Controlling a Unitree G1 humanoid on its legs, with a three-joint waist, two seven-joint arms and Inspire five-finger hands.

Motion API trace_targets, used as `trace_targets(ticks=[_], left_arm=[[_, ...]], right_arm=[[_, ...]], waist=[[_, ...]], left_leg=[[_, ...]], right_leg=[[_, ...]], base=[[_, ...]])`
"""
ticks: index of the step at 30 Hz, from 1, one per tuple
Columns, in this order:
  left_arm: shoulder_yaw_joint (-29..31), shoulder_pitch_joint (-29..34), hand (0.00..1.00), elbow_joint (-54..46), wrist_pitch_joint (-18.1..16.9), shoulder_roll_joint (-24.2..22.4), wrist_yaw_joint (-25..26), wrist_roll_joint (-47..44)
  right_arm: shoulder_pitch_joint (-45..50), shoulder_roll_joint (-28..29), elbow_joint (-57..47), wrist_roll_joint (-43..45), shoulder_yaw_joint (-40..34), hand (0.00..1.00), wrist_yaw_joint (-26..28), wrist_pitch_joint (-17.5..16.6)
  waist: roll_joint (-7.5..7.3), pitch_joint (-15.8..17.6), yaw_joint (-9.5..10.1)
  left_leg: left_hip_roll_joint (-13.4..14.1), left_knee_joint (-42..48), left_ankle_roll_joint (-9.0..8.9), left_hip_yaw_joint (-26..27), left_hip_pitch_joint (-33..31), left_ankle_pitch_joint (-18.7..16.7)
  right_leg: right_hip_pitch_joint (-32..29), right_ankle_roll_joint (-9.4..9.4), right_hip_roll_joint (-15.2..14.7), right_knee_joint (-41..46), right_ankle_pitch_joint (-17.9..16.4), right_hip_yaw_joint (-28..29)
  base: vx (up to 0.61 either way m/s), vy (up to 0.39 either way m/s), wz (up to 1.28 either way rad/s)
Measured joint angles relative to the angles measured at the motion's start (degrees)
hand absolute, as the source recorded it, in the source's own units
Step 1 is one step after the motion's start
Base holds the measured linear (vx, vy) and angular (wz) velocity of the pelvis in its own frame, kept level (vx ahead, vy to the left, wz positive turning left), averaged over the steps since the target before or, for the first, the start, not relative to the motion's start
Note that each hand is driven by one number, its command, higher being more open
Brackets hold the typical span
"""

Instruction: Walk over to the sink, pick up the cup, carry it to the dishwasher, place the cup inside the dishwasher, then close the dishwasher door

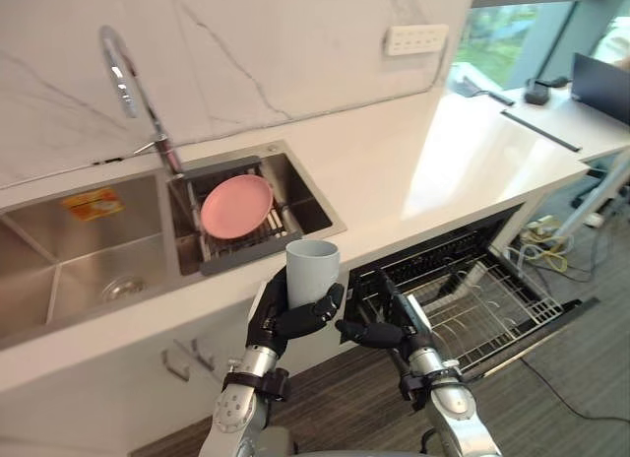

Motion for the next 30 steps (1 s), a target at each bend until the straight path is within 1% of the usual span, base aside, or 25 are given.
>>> trace_targets(ticks=[1, 3, 5, 7, 8, 10, 13, 18, 23, 25, 27, 30], left_arm=[[-0.9, 0.0, 0.0, 0.0, 0.1, -0.4, 0.1, 0.0], [-1.7, 0.0, 0.0, -0.1, 0.0, -0.5, 0.1, 0.2], [-1.9, -0.1, 0.0, -0.3, 0.0, -0.4, 0.9, 1.0], [-1.8, -1.0, 0.0, -0.3, 0.0, -0.2, 2.0, 1.1], [-1.5, -1.4, 0.0, -0.3, 0.0, -0.2, 2.3, 1.1], [-0.7, -1.7, 0.0, -1.3, 0.0, -0.1, 3.0, 1.2], [-0.1, -1.8, 0.0, -4.6, -0.4, -0.1, 3.5, 1.6], [1.6, -3.7, 0.0, -9.2, -2.9, -0.3, 5.2, 2.5], [3.4, -6.0, 0.0, -11.7, -4.5, -0.8, 8.8, 5.8], [4.0, -6.4, 0.0, -12.5, -4.6, -0.8, 11.2, 7.9], [4.2, -6.9, 0.0, -12.6, -4.7, -0.7, 13.3, 9.5], [4.9, -7.9, 0.0, -12.6, -4.7, -0.6, 16.1, 11.4]], right_arm=[[0.3, 0.0, -0.7, 0.0, -0.1, 1.0, 0.0, 0.0], [1.3, 0.4, -1.0, 0.0, -0.1, 1.0, -0.3, 0.0], [2.1, 0.9, -1.1, 0.0, 0.0, 1.0, -0.5, -0.1], [3.1, 1.5, -1.7, 0.0, 0.0, 1.0, -1.0, -0.1], [3.7, 1.6, -2.2, 0.0, 0.0, 1.0, -1.0, -0.1], [4.4, 2.0, -3.2, 0.0, 0.0, 1.0, -1.4, -0.1], [5.8, 2.1, -5.4, 0.0, 0.0, 1.0, -2.0, -0.1], [8.1, 2.4, -11.8, 0.1, 0.1, 1.0, -1.7, -0.1], [10.7, 2.8, -17.4, 0.7, -0.3, 1.0, -0.8, -0.1], [11.6, 2.9, -20.1, 2.6, -0.3, 1.0, 0.5, -0.1], [12.8, 2.9, -23.4, 4.0, -0.5, 1.0, 1.8, -0.2], [12.9, 2.9, -25.7, 4.9, -0.4, 1.0, 3.9, -0.3]], waist=[[-0.04, 0.0, -0.08], [-0.17, 0.0, -0.29], [-0.61, -0.1, -0.53], [-1.07, -0.2, -0.63], [-1.14, -0.2, -0.86], [-1.17, -0.2, -1.44], [-1.4, -0.4, -1.3], [-1.62, -0.5, -1.44], [-1.96, -0.8, -2.22], [-2.23, -0.9, -2.83], [-2.2, -1.0, -3.04], [-2.18, -1.1, -3.8]], left_leg=[[-0.8, -1.7, 0.51, 0.8, 1.3, 0.3], [-1.3, -3.4, 0.88, 1.4, 3.0, 0.6], [-1.5, -4.0, 0.96, 1.8, 3.5, 0.6], [-1.5, -4.5, 0.9, 2.0, 3.5, 0.8], [-1.4, -5.0, 0.84, 2.0, 3.5, 1.1], [-1.3, -6.2, 1.01, 2.2, 4.2, 1.4], [-0.7, -7.1, 1.17, 3.3, 4.8, 1.5], [0.4, -6.8, 0.77, 5.2, 4.8, 1.3], [0.7, -6.6, 0.26, 6.7, 5.7, 0.9], [0.9, -6.9, 0.42, 8.0, 6.5, 0.6], [1.0, -6.9, 0.81, 8.9, 6.9, 0.0], [1.2, -7.0, 1.21, 9.7, 7.4, -0.3]], right_leg=[[0.2, 0.3, -0.8, -0.1, 0.2, 0.0], [1.1, 0.63, -1.4, -0.4, 0.4, 0.0], [1.5, 0.65, -1.6, -1.2, 0.4, 0.1], [1.9, 1.26, -1.8, -3.0, 0.8, 0.3], [2.0, 1.5, -1.7, -3.5, 1.0, 0.4], [1.9, 1.22, -1.4, -3.9, 1.4, 0.4], [1.5, 0.81, -0.7, -4.4, 1.6, 1.5], [1.4, 0.7, 0.3, -6.1, 3.1, 3.4], [1.6, 0.96, 0.7, -6.1, 3.5, 4.8], [1.7, 1.21, 0.7, -6.1, 3.6, 5.6], [1.7, 1.4, 0.8, -6.0, 3.8, 6.3], [1.6, 1.52, 0.9, -6.1, 4.0, 6.7]], base=[[0.11, 0.159, -0.21], [0.06, 0.098, -0.16], [0.02, 0.041, -0.1], [-0.03, -0.014, -0.08], [-0.05, -0.035, -0.03], [-0.06, -0.045, -0.06], [-0.05, -0.039, -0.19], [0.01, -0.019, -0.24], [0.03, -0.001, -0.18], [0.0, 0.005, -0.25], [-0.02, 0.013, -0.26], [-0.03, 0.003, -0.16]])
